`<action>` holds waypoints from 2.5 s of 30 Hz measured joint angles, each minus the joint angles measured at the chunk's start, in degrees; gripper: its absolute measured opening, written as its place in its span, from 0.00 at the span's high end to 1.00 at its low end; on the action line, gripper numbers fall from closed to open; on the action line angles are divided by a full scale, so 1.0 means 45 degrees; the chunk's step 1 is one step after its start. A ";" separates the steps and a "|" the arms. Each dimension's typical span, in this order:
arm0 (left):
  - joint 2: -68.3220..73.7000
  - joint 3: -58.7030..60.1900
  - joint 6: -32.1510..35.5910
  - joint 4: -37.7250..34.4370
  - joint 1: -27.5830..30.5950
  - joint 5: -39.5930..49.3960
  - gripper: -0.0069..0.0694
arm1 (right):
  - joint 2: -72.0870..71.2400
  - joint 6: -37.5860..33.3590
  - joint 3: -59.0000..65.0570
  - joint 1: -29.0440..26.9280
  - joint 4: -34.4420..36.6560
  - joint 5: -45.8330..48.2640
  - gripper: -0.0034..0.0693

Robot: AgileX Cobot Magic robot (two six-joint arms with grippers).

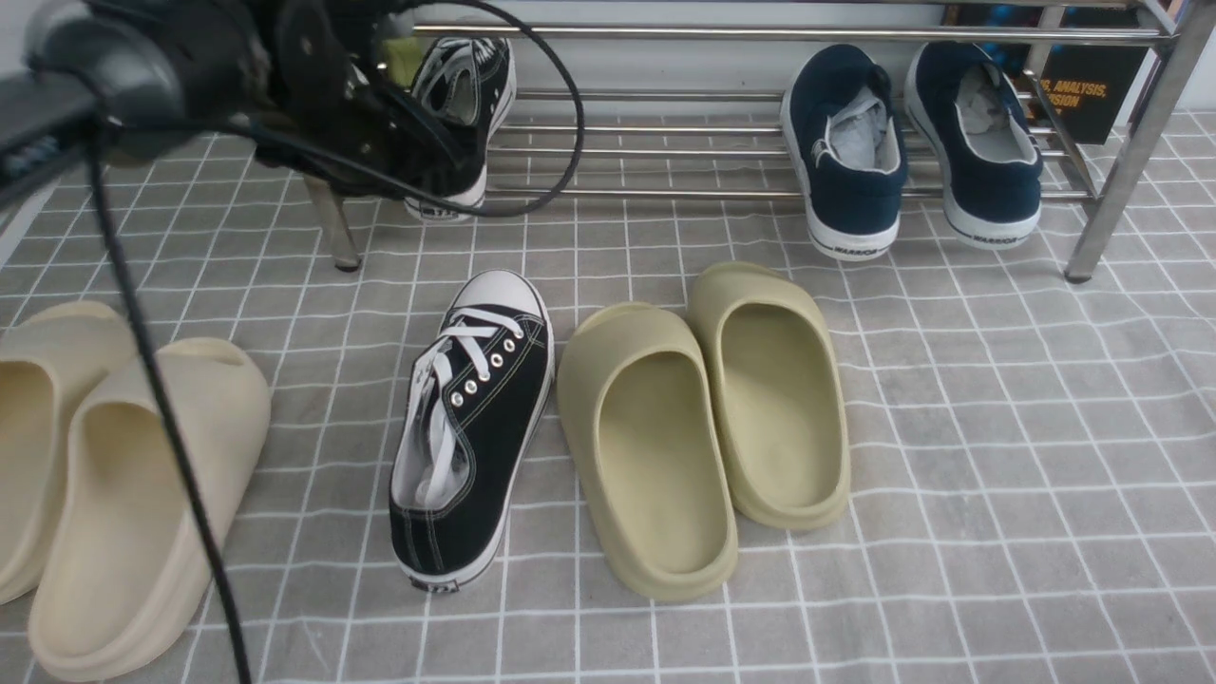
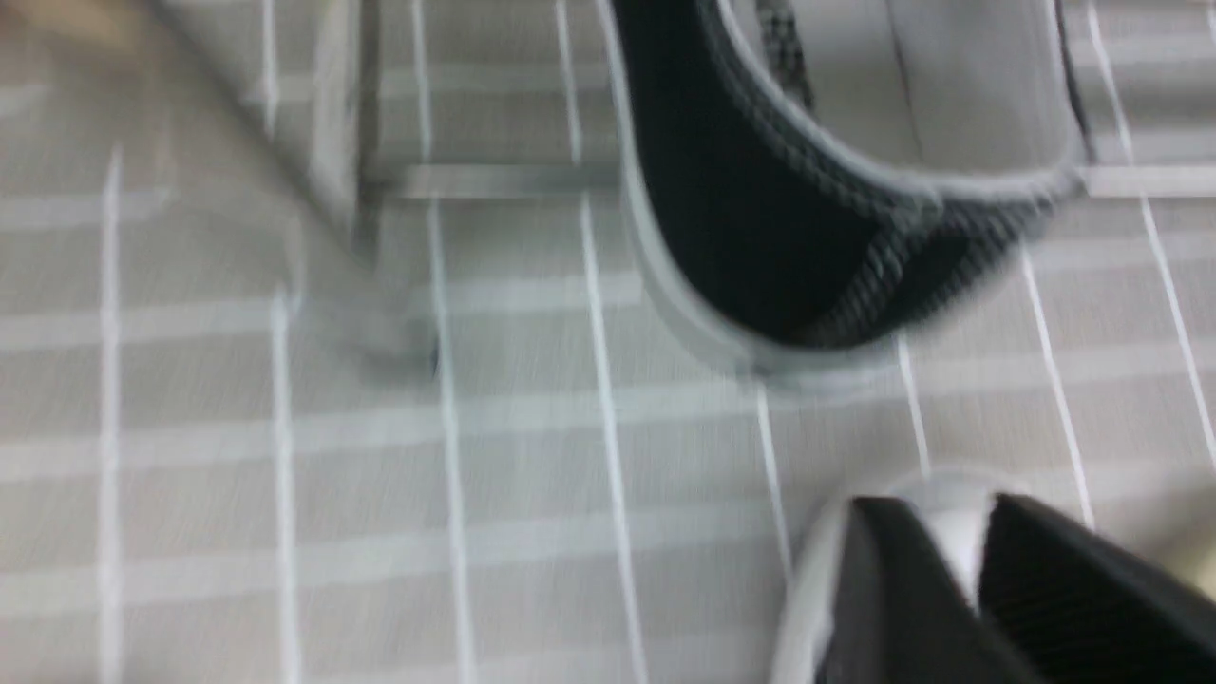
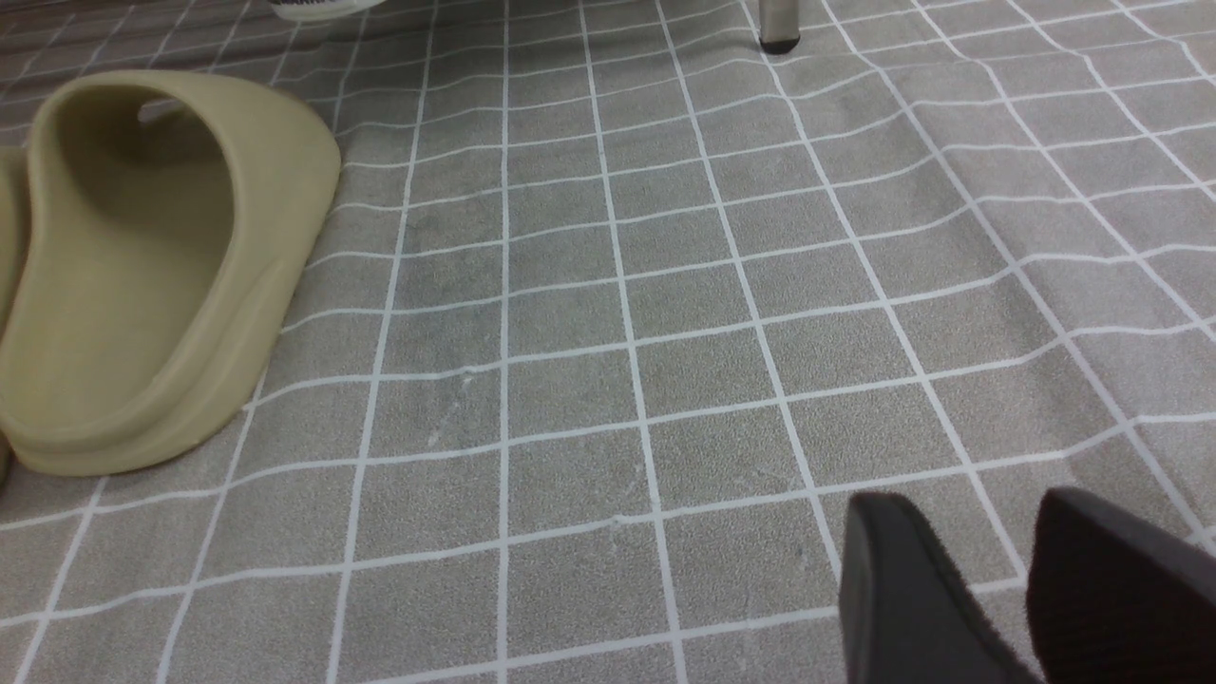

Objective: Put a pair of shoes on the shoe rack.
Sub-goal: Use the left arm to put a shoe into the shoe rack, then use the left arm to grab the shoe closest to it, then use the left arm to put a shoe into the shoe rack

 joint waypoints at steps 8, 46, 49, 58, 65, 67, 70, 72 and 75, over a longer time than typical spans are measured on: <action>-0.1251 0.1385 -0.0196 -0.1782 -0.0184 0.5030 0.39 | 0.0000 0.0000 0.0000 0.0000 0.0000 0.0000 0.62; 0.3748 -0.7393 -0.2059 -0.0491 -0.1632 0.6084 0.86 | 0.0000 0.0000 0.0000 0.0000 0.0000 0.0000 0.62; 0.5034 -0.9419 -0.2454 -0.0161 -0.1632 0.6035 0.86 | 0.0000 0.0000 0.0000 0.0000 0.0000 0.0000 0.62; 0.6633 -1.1406 -0.3002 0.0371 -0.1632 0.4941 0.86 | 0.0000 0.0000 0.0000 0.0000 0.0000 0.0000 0.62; 0.6752 -1.1416 -0.3037 0.0735 -0.1632 0.3973 0.85 | 0.0000 0.0000 0.0000 0.0000 0.0000 0.0000 0.62; 0.6752 -1.1422 -0.3037 0.0855 -0.1632 0.3728 0.80 | 0.0000 0.0000 0.0000 0.0000 0.0000 0.0000 0.62; 0.6752 -1.1458 -0.3037 0.0982 -0.1632 0.3386 0.66 | 0.0000 0.0000 0.0000 0.0000 0.0000 0.0000 0.62; 0.6725 -1.1541 -0.3037 0.1030 -0.1632 0.3242 0.57 | 0.0000 0.0000 0.0000 0.0000 0.0000 0.0000 0.62; 0.6653 -1.1708 -0.3037 0.1030 -0.1632 0.3579 0.46 | 0.0000 0.0000 0.0000 0.0000 0.0000 0.0000 0.62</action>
